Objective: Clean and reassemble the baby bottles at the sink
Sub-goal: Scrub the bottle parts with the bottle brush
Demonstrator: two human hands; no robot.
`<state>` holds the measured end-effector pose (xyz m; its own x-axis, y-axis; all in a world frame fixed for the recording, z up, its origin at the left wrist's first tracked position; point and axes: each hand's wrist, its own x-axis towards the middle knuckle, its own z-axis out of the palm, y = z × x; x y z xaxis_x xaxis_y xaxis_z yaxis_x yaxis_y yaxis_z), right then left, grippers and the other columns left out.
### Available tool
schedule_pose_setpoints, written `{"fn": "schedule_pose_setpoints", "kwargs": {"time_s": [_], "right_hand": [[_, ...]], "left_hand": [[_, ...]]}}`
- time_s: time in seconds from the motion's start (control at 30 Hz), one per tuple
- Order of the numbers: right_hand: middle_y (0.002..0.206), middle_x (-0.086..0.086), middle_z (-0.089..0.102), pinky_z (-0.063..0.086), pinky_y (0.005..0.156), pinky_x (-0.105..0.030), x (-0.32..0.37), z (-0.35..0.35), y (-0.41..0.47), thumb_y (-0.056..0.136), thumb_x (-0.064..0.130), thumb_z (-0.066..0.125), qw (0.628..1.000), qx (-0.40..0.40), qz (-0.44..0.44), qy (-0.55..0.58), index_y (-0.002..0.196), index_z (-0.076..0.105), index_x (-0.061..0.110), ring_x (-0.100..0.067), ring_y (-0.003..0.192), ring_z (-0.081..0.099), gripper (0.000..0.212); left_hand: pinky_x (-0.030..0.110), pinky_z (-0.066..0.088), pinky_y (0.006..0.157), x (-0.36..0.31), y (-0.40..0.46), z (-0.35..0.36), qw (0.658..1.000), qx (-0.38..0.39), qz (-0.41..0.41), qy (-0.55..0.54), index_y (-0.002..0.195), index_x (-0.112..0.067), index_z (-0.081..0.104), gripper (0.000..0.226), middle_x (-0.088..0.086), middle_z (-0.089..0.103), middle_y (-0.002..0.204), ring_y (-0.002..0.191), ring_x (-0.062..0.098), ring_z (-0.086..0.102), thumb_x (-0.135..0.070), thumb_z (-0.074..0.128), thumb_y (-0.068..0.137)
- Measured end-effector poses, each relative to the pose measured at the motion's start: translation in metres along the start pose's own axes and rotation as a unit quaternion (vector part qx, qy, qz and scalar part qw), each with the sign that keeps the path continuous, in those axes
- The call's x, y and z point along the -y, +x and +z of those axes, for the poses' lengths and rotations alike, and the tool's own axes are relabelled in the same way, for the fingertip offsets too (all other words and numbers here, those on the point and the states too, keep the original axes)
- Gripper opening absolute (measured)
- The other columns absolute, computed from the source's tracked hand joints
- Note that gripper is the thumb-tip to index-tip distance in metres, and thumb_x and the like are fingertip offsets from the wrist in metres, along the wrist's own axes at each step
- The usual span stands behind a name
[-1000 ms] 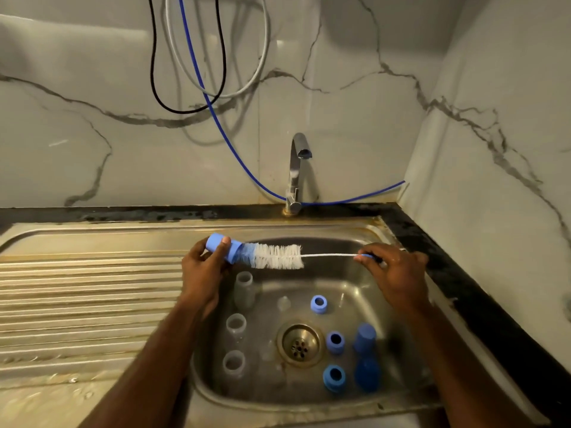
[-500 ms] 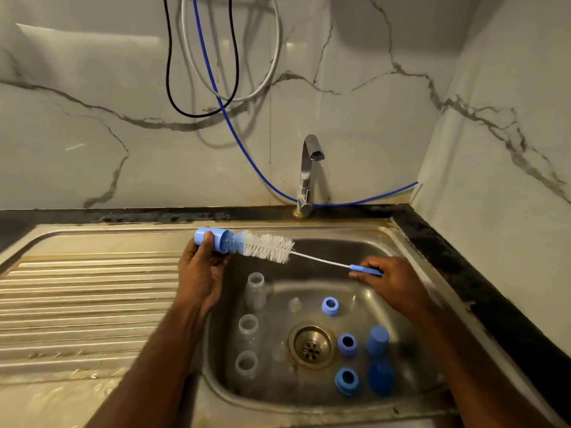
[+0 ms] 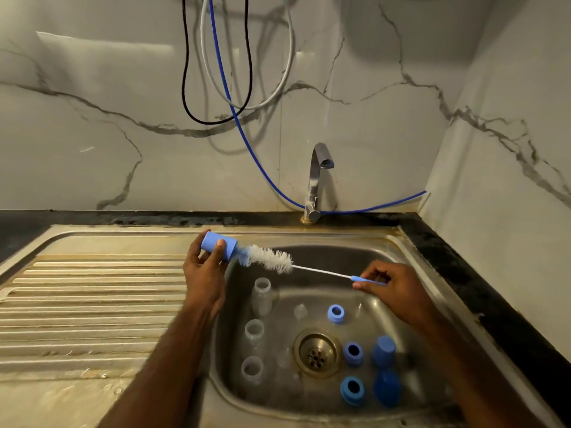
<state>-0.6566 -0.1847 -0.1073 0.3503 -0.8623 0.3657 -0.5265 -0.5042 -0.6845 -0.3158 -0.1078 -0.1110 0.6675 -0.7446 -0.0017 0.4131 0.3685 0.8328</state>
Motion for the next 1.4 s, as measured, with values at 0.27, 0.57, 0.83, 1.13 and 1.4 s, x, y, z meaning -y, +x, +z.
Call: {"fn": "schedule_pose_setpoints", "kwargs": {"time_s": [0.27, 0.57, 0.83, 1.13, 1.4], "right_hand": [[0.066, 0.009, 0.062, 0.047, 0.068, -0.032, -0.005, -0.005, 0.004, 0.101, 0.047, 0.049, 0.98, 0.033, -0.042, -0.193, 0.077, 0.065, 0.027, -0.008, 0.063, 0.058, 0.036], [0.064, 0.005, 0.06, 0.045, 0.058, -0.016, -0.006, 0.011, 0.0, 0.08, 0.035, 0.082, 1.0, -0.018, -0.017, -0.006, 0.074, 0.061, 0.026, -0.007, 0.062, 0.057, 0.024], [0.062, 0.007, 0.06, 0.053, 0.067, -0.033, -0.009, 0.005, -0.001, 0.097, 0.055, 0.053, 0.991, 0.05, 0.038, -0.115, 0.073, 0.063, 0.031, -0.007, 0.059, 0.057, 0.035], [0.073, 0.005, 0.073, 0.05, 0.057, -0.016, -0.004, 0.006, -0.008, 0.077, 0.019, 0.086, 0.99, 0.057, 0.061, 0.113, 0.082, 0.075, 0.019, -0.004, 0.062, 0.064, 0.012], [0.055, 0.007, 0.056, 0.045, 0.058, -0.024, 0.0, 0.012, -0.008, 0.102, 0.037, 0.051, 0.966, 0.197, 0.124, 0.112, 0.07, 0.069, 0.019, -0.007, 0.053, 0.05, 0.041]], "left_hand": [[0.042, 0.059, 0.084, 0.0, -0.005, 0.003, 0.992, 0.053, 0.044, 0.105, 0.131, -0.024, 0.058, 0.038, 0.01, 0.066, 0.121, 0.111, 0.031, 0.068, -0.013, 0.064, 0.095], [0.034, 0.063, 0.079, -0.011, -0.003, 0.002, 0.998, 0.044, -0.006, -0.055, 0.141, -0.009, 0.053, 0.043, 0.018, 0.062, 0.124, 0.102, 0.027, 0.068, -0.003, 0.055, 0.099], [0.025, 0.061, 0.071, -0.002, -0.005, -0.001, 0.981, 0.117, 0.101, 0.12, 0.138, -0.026, 0.056, 0.046, 0.0, 0.069, 0.118, 0.103, 0.016, 0.072, -0.017, 0.064, 0.094], [0.032, 0.063, 0.074, -0.009, 0.0, -0.005, 0.995, 0.086, 0.042, 0.024, 0.121, -0.024, 0.066, 0.035, 0.008, 0.07, 0.113, 0.094, 0.019, 0.074, 0.0, 0.058, 0.096], [0.037, 0.063, 0.076, -0.011, -0.001, -0.003, 0.992, 0.096, -0.03, -0.074, 0.124, -0.02, 0.064, 0.027, 0.012, 0.071, 0.117, 0.097, 0.027, 0.073, -0.014, 0.055, 0.099]]}}
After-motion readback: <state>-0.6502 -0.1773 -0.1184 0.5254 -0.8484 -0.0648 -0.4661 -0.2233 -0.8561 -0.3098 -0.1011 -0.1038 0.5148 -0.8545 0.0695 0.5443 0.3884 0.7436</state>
